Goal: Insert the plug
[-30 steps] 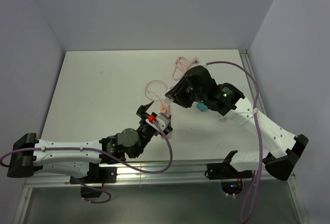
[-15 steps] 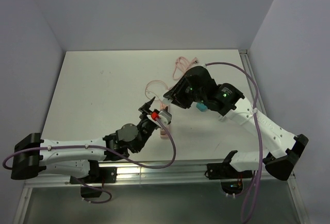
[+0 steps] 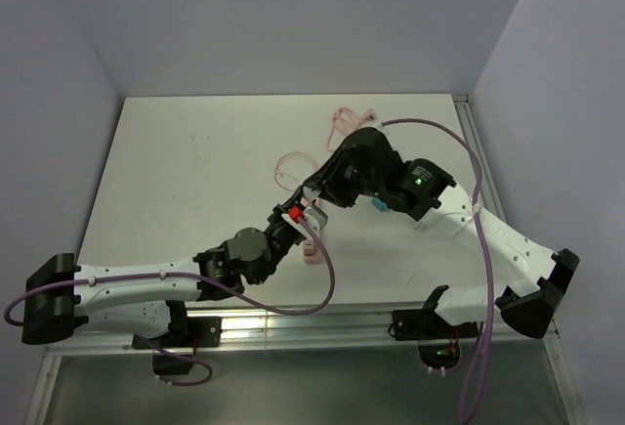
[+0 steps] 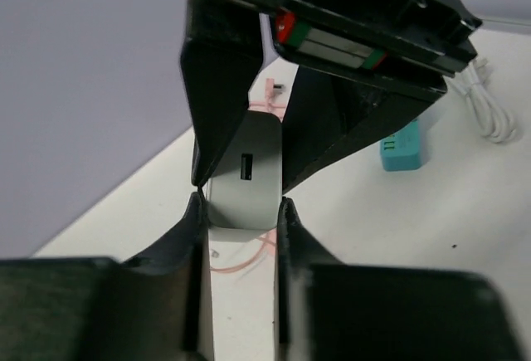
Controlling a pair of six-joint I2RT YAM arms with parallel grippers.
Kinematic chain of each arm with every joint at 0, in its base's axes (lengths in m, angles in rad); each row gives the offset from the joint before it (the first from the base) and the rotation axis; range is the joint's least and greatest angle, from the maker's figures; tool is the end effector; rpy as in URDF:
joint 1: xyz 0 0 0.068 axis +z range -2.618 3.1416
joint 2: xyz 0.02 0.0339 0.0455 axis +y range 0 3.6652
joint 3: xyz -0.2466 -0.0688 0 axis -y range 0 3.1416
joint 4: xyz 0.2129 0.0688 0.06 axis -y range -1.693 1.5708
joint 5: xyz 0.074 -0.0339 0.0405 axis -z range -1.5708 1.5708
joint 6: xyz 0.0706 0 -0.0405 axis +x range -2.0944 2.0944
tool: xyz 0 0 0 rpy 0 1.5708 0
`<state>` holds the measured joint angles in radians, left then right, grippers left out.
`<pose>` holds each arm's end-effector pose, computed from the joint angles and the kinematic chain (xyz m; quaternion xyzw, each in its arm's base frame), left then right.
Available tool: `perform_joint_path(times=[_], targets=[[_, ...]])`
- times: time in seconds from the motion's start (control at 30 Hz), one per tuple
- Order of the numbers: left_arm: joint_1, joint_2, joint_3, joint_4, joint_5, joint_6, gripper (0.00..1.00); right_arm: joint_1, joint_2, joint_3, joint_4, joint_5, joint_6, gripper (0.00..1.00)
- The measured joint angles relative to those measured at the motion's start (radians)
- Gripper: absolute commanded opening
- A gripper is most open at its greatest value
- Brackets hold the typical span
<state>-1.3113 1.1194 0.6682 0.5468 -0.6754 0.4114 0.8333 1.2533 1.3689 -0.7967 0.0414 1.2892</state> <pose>0.1090 -0.2387 0.3089 0.3217 0.5994 -0.1031 0.7257 0.1769 0.1904 0.3409 0.2126 0.8771 0.3665 0.2262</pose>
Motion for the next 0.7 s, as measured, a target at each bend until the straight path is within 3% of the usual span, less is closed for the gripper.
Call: perform_joint_path(times=[0.03, 0.07, 0.13, 0.17, 0.4, 0.57, 0.7], targets=[[0.002, 0.002, 0.006, -0.015, 0.004, -0.009, 0.01, 0.000, 0.000, -0.001, 0.005, 0.003, -0.004, 0.14], [0.008, 0.002, 0.014, -0.029, 0.005, -0.019, 0.01, -0.002, 0.000, -0.003, 0.018, 0.006, -0.010, 0.39], [0.023, -0.003, 0.031, -0.058, 0.006, -0.035, 0.01, -0.006, 0.000, -0.012, 0.058, 0.004, -0.037, 0.67], [0.031, -0.008, 0.036, -0.078, 0.010, -0.056, 0.01, -0.008, 0.000, -0.022, 0.083, -0.013, -0.062, 0.87], [0.120, -0.147, 0.032, -0.309, 0.078, -0.248, 0.00, -0.050, 0.029, -0.023, 0.128, -0.164, -0.324, 0.90], [0.179, -0.316, 0.026, -0.459, 0.146, -0.413, 0.01, -0.069, 0.034, -0.034, 0.129, -0.137, -0.518, 0.87], [0.225, -0.426, 0.036, -0.536, 0.274, -0.566, 0.01, -0.072, -0.112, -0.191, 0.193, -0.091, -0.709, 0.85]])
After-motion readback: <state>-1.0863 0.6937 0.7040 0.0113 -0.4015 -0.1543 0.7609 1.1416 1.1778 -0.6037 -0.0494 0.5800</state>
